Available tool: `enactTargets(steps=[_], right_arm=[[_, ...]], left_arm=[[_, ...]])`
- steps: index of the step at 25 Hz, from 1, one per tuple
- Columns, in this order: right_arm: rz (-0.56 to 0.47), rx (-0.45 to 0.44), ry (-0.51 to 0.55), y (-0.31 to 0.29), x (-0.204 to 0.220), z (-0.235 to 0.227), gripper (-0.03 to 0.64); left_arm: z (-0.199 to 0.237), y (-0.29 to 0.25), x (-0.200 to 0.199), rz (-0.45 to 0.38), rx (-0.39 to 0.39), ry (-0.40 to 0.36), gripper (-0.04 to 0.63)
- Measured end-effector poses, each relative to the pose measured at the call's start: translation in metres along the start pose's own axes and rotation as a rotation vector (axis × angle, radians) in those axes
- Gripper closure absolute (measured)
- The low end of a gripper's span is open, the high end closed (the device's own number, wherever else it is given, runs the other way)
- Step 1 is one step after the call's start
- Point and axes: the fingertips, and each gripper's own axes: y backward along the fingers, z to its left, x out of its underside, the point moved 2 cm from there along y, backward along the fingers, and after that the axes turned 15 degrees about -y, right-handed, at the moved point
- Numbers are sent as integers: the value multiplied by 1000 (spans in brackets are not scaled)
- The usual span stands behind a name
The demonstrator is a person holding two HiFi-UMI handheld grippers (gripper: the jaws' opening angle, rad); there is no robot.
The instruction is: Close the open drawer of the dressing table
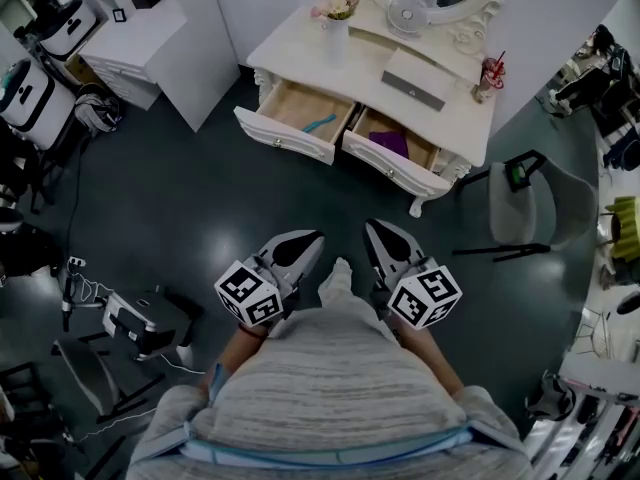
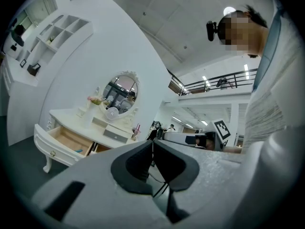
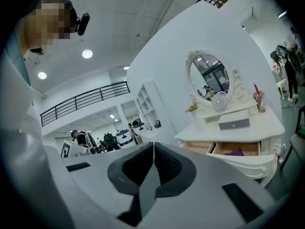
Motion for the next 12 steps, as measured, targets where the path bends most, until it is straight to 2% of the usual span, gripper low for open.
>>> enactTargets(steps=[12], right_arm=[[8, -9, -19, -60, -76, -74, 606]], left_arm=[[69, -102, -20, 12, 2, -3, 578]])
